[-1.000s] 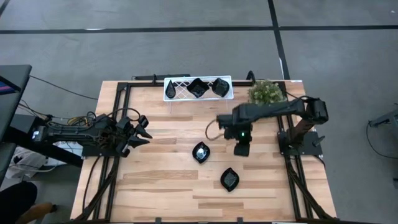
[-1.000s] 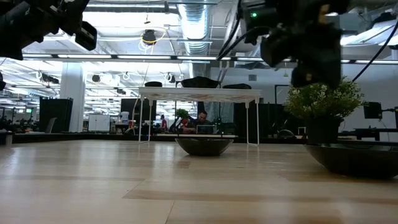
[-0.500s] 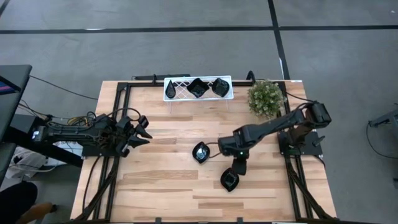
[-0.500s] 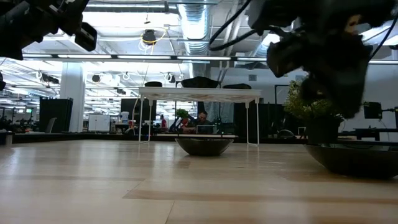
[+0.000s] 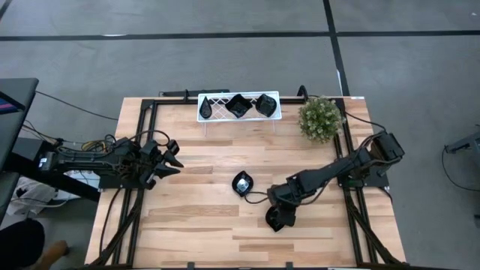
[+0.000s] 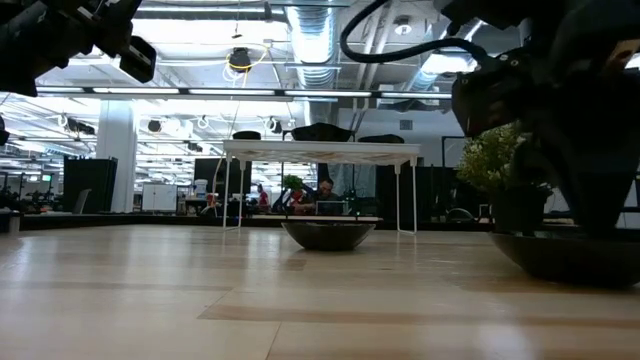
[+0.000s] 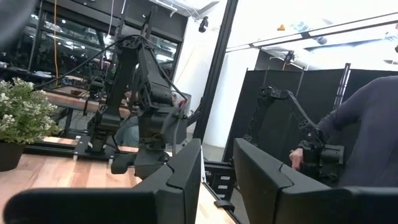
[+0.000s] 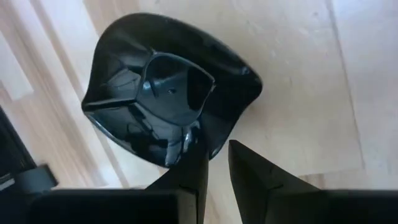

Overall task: Pick & Place Mini shaped plates
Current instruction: Stack the black leaf-shaped plate on top of the black leaf-shaped plates on the shelf

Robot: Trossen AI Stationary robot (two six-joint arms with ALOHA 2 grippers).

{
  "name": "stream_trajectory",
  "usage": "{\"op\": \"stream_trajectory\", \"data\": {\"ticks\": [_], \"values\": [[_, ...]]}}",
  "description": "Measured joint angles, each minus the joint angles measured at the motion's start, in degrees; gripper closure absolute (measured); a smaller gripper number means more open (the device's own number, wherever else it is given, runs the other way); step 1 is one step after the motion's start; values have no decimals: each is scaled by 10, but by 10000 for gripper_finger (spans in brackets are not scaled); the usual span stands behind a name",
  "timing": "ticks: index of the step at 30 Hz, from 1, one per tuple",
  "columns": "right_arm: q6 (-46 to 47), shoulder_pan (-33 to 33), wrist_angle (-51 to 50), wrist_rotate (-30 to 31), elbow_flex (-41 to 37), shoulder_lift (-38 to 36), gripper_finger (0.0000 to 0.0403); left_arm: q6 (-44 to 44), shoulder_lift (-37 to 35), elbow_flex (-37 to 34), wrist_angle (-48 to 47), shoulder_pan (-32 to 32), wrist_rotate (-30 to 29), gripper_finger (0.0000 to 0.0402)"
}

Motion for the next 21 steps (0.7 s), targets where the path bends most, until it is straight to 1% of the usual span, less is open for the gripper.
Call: {"op": "stream_trajectory", "data": {"ticks": [4, 12, 16, 21], "values": [[15, 5, 8, 16, 0, 0, 344, 0, 0, 0, 0, 0, 0, 305], [27, 5, 8, 17, 0, 0, 341, 0, 0, 0, 0, 0, 1, 305], [27, 5, 8, 17, 0, 0, 324, 0, 0, 0, -1, 0, 1, 305], [25, 4, 4, 17, 0, 0, 284, 0, 0, 0, -3, 0, 1, 305]]}}
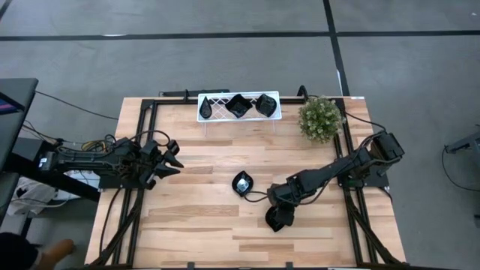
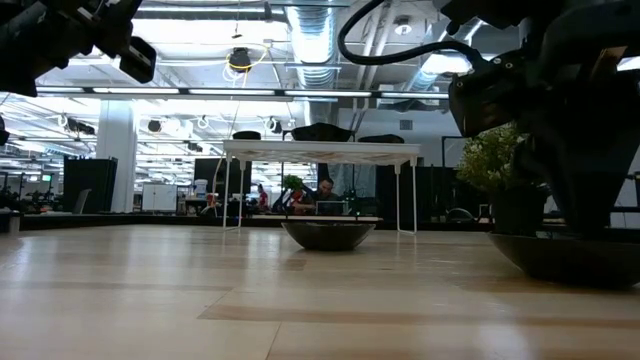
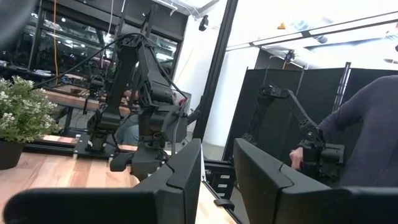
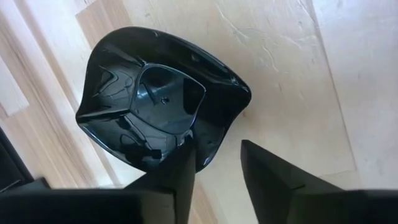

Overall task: Pick & Place Mini shaped plates
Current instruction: Stack the black leaf-shaped plate on top of the black leaf-shaped plates on the shelf

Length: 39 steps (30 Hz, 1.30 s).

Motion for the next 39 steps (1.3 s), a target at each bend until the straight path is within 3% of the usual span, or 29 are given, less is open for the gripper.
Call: {"op": "stream_trajectory", "data": {"ticks": [8, 15, 22, 27, 39], "values": [[-32, -2, 8, 20, -2, 0, 242, 0, 0, 0, -1, 0, 0, 305], [-4, -6, 93, -1, -50, 0, 239, 0, 0, 0, -1, 0, 0, 305], [-2, -5, 98, -2, -56, 0, 246, 0, 0, 0, -1, 0, 0, 305], [-4, -5, 96, -1, -56, 0, 268, 0, 0, 0, -1, 0, 0, 305], [-4, -5, 96, -1, -56, 0, 362, 0, 0, 0, -1, 0, 0, 305]]}}
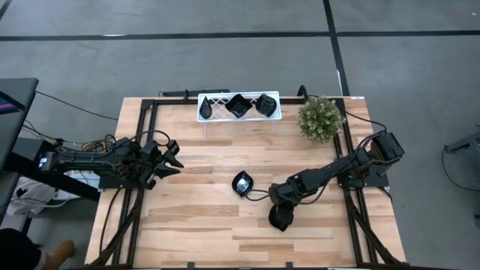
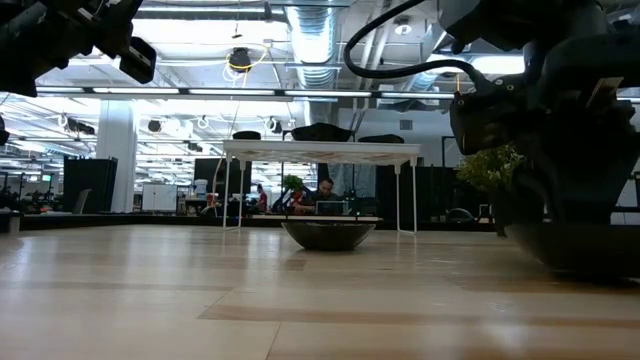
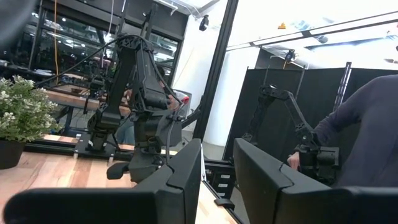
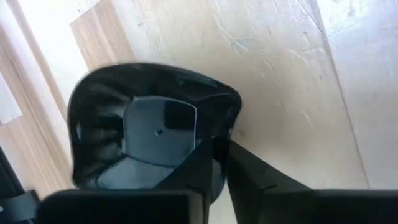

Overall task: Pick & Place Mini shaped plates
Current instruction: Stack the black leaf-shaped plate on top of the black leaf-shaped plates on the shelf

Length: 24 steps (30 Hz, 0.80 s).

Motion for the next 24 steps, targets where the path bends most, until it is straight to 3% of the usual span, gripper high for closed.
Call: {"op": "stream_trajectory", "data": {"ticks": [6, 16, 24], "values": [[0, 0, 1, -1, 0, -1, 398, 0, 0, 0, 0, 0, 0, 305], [-6, 0, -6, -1, 0, -6, 401, 0, 0, 0, 0, 0, 0, 305], [-14, -30, -21, 4, 0, -74, 401, 0, 0, 0, 0, 0, 0, 305]]}}
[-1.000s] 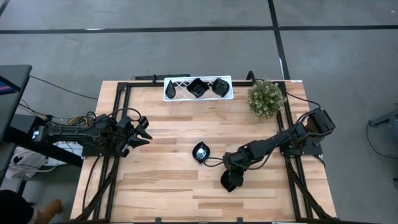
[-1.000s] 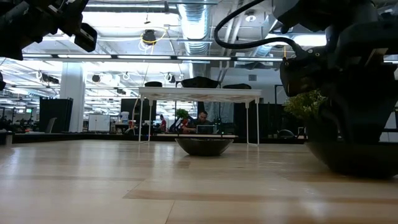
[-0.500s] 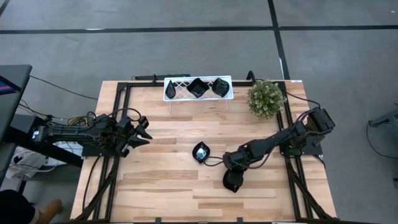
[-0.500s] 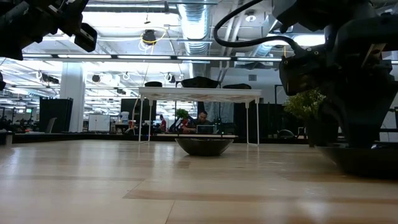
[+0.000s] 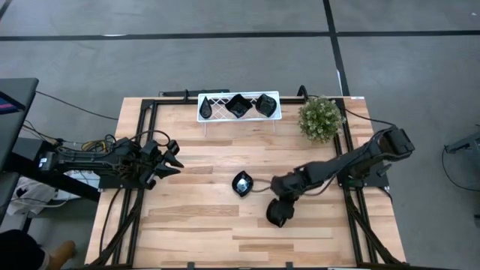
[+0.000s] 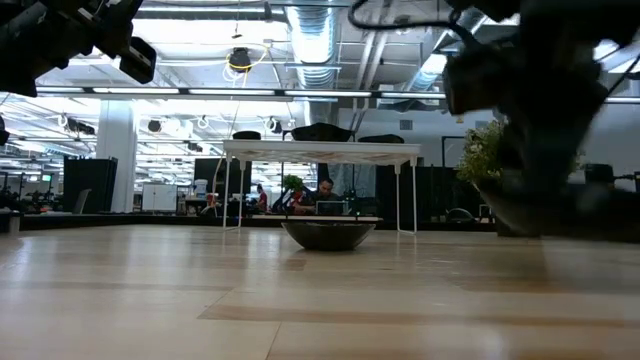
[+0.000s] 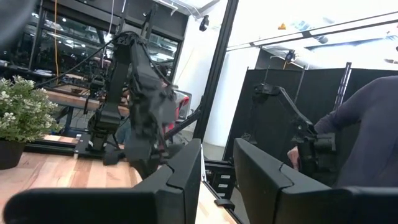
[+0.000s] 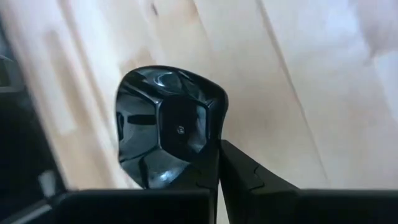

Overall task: Pick & Place Mini shaped plates
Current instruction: Stack the black leaf-shaped plate on top of the black leaf-shaped plates on the shelf

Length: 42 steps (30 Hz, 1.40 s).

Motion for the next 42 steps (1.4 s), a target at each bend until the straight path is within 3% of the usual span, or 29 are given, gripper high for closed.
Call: {"op": "stream_trajectory", "data": {"ticks": [10, 23, 31, 42], "values": [[-32, -73, 3, -1, 0, -115, 402, 0, 0, 0, 0, 0, 0, 305], [-90, -216, 3, -7, 26, -229, 402, 0, 0, 0, 0, 0, 0, 305], [-160, -312, -70, -33, 114, -222, 402, 0, 0, 0, 0, 0, 0, 305], [-234, -416, -181, -33, 240, -149, 402, 0, 0, 0, 0, 0, 0, 305]]}}
